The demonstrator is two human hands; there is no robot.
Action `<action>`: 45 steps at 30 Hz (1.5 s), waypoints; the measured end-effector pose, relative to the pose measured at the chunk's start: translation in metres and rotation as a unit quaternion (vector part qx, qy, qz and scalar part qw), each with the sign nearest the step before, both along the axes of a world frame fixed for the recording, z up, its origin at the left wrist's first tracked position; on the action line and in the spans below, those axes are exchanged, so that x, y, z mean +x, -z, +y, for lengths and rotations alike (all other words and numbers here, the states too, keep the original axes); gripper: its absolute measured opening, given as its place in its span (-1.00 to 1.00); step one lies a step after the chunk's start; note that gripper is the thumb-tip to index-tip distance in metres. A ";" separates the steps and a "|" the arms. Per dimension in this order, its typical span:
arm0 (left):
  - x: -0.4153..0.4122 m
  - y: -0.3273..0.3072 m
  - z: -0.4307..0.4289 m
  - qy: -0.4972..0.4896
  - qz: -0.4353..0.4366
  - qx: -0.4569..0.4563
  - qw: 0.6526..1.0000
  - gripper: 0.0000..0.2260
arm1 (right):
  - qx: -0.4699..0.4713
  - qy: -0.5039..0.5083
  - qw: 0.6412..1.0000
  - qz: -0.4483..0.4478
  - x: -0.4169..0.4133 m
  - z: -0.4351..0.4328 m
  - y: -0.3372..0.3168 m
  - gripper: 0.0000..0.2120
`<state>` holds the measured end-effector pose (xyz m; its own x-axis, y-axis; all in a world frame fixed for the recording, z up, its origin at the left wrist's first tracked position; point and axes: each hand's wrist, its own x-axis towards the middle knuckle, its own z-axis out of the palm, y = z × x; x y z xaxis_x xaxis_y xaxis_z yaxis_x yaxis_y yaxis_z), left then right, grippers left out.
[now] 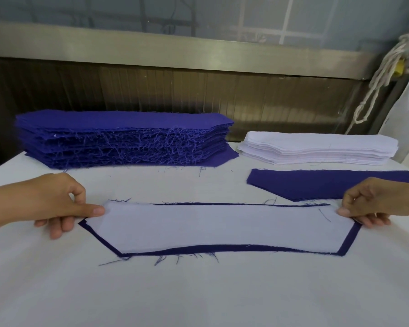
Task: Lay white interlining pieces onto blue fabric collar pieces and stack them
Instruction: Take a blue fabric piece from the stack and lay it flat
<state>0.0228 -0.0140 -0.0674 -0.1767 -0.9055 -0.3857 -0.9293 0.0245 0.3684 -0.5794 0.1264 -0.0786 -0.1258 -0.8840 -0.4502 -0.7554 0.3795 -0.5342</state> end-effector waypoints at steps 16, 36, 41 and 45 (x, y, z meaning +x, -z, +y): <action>-0.006 -0.001 -0.006 0.005 0.011 -0.233 0.972 -0.60 | -0.114 -0.029 0.992 -0.038 0.024 -0.005 -0.012 -0.43; -0.011 -0.065 -0.090 0.003 -0.006 -0.458 0.889 -0.80 | -0.335 0.024 0.942 -0.020 0.185 -0.191 -0.083 -0.84; -0.018 -0.075 -0.104 0.021 -0.014 -0.399 0.916 -0.77 | -0.307 0.039 0.951 0.011 0.203 -0.223 -0.075 -0.86; -0.034 -0.078 -0.111 0.052 0.012 -0.371 0.927 -0.74 | -0.338 0.082 0.937 -0.012 0.213 -0.235 -0.071 -0.91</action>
